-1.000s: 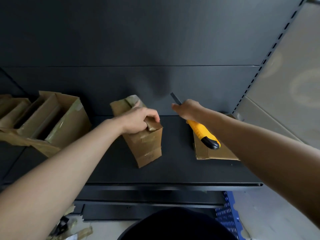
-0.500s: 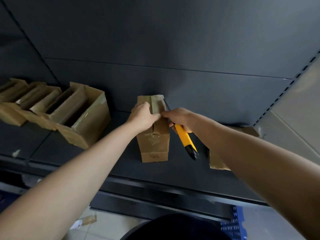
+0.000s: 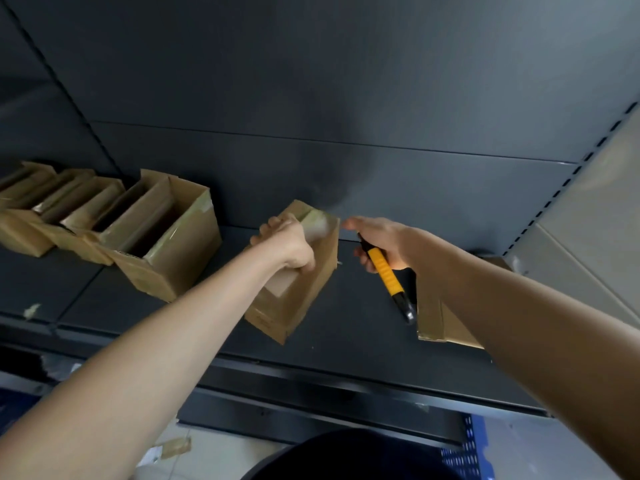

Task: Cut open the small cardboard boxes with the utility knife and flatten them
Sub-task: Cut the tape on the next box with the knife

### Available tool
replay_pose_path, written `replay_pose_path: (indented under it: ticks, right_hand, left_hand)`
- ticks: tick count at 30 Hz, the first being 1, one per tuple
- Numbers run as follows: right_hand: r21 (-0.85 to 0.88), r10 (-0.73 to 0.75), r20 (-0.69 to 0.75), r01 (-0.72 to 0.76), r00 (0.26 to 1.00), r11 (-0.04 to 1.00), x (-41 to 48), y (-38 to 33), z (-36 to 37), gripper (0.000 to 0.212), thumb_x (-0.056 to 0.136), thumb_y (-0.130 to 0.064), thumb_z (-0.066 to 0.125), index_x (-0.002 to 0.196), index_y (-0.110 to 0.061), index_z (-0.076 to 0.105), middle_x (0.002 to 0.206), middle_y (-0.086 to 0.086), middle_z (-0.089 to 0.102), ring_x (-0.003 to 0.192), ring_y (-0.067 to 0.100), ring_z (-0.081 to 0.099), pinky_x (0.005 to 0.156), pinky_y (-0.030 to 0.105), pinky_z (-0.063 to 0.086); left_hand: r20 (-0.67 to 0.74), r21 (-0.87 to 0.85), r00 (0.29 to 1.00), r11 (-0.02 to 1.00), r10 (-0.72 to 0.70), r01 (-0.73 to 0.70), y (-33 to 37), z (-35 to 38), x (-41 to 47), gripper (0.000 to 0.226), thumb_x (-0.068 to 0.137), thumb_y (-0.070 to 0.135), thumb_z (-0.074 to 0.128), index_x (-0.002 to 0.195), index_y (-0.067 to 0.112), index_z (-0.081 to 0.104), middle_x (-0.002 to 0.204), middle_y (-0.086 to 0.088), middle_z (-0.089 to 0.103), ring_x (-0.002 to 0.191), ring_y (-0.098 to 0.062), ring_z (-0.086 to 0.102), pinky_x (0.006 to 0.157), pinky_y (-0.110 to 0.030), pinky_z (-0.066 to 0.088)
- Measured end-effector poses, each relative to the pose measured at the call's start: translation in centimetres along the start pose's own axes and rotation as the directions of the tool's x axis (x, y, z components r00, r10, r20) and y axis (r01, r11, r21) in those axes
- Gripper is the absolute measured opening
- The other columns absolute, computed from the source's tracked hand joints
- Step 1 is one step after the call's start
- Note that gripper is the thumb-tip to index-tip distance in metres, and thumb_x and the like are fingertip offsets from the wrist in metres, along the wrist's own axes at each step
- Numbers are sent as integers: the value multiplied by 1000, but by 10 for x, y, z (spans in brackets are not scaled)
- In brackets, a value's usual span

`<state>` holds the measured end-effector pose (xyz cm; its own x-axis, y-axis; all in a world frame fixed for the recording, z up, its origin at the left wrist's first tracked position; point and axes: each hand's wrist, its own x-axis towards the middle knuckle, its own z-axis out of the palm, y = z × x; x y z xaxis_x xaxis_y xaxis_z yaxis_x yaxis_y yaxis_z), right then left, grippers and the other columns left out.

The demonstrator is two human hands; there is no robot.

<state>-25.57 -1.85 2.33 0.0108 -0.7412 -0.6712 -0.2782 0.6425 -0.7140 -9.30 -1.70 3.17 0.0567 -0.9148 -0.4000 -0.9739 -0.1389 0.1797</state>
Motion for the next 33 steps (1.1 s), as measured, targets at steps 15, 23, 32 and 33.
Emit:
replay_pose_path:
  ticks: [15,23,32,33]
  right_hand:
    - [-412,-213,145,254,966,875,-4,-1,6,25,101,-32,39,109,-9,41,87,8,41,58,16,41,47,27,39]
    - [-638,-243,174,297,954,710,-1,2,-9,32,102,-22,39,82,-7,59,72,7,61,62,17,61,63,25,48]
    - [-907,-289,189,280,938,314,-6,-22,-5,28,90,-23,42,74,-11,63,70,5,62,63,19,60,65,29,44]
    - [-929,-290,188,266,938,258,-6,-26,-4,27,88,-22,43,75,-12,64,70,4,63,64,19,60,64,29,43]
  left_hand:
    - [160,145,972,970,174,-198,-34,-28,-6,64,76,69,58,120,27,38,119,-3,43,94,-19,48,70,-32,41]
    - [54,50,968,968,245,-247,-28,-16,-2,39,75,45,75,67,20,46,85,3,50,95,-21,38,90,-43,31]
    - [134,-130,894,902,427,-411,-37,-21,3,22,77,20,77,67,22,57,68,7,50,65,-13,47,58,-27,37]
    - [136,-136,884,892,447,-431,-37,-23,2,23,77,19,77,67,23,56,69,6,51,66,-13,47,59,-27,38]
